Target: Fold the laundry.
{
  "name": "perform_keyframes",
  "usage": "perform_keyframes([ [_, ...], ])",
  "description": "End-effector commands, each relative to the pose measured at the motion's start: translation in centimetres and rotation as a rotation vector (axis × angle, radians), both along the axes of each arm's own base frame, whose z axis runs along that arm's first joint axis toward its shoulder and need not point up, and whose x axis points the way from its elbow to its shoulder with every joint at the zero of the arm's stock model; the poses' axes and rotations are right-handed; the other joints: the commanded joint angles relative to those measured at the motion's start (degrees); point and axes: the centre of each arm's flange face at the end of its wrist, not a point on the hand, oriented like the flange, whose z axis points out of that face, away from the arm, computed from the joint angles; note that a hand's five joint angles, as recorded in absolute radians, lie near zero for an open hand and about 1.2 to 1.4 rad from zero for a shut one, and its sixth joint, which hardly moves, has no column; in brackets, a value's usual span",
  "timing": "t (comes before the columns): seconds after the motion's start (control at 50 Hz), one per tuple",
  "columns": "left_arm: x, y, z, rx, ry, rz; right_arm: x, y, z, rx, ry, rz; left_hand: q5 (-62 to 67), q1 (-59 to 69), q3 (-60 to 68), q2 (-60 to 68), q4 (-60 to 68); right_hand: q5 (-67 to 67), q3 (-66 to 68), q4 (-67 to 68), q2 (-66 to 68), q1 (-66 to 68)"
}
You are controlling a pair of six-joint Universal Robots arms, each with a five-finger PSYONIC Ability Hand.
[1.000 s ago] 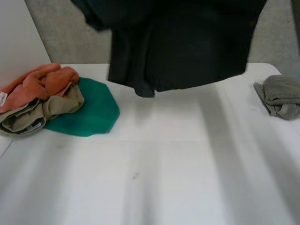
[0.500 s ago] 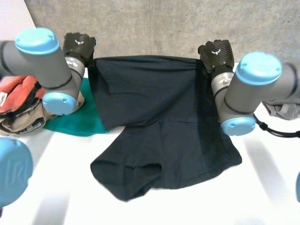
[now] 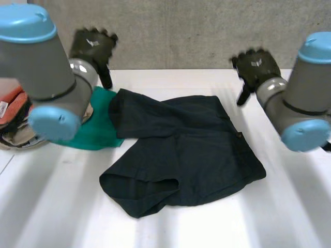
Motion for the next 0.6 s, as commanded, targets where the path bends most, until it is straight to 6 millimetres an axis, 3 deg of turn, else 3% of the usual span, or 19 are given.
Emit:
perform_keyframes([
  [0.02, -0.6, 8.6, -3.7, 0.208, -0.095, -0.183, -3.9, 3.7, -2.8, 0.330, 0.084, 0.005, -2.77, -0.84, -1.96, -1.52, -1.38, -2.70, -1.87, -1.88, -1.74, -2.47],
  [0.12, -0.8, 13.5, -5.9, 0.326, -0.122, -0.285, -5.3, 5.8, -4.9, 0.452, 0.082, 0.078, -0.57, 1.36, 0.24, 0.68, 0.82, 4.18, 5.00, 5.00, 5.14, 4.41],
  [0.24, -1.3, 18.7, -7.8, 0.449, -0.111, -0.406, -7.0, 7.9, -6.7, 0.486, 0.134, 0.166, 29.66, 31.58, 30.47, 30.91, 31.05, 14.78, 15.60, 15.60, 15.74, 15.01],
  [0.32, -1.6, 21.0, -8.8, 0.529, -0.106, -0.475, -7.5, 8.4, -7.5, 0.463, 0.153, 0.197, 35.79, 37.72, 36.60, 37.05, 37.18, 18.99, 19.82, 19.81, 19.96, 19.22],
  [0.44, -2.1, 21.6, -10.5, 0.597, -0.117, -0.485, -7.8, 8.7, -8.3, 0.438, 0.145, 0.194, 26.89, 28.82, 27.70, 28.15, 28.28, 21.02, 21.84, 21.84, 21.98, 21.25],
  [0.6, -1.6, 17.8, -12.2, 0.584, -0.141, -0.299, -7.5, 9.9, -8.9, 0.428, 0.156, 0.215, 18.63, 20.56, 19.45, 19.89, 20.03, 20.85, 21.68, 21.67, 21.82, 21.08],
])
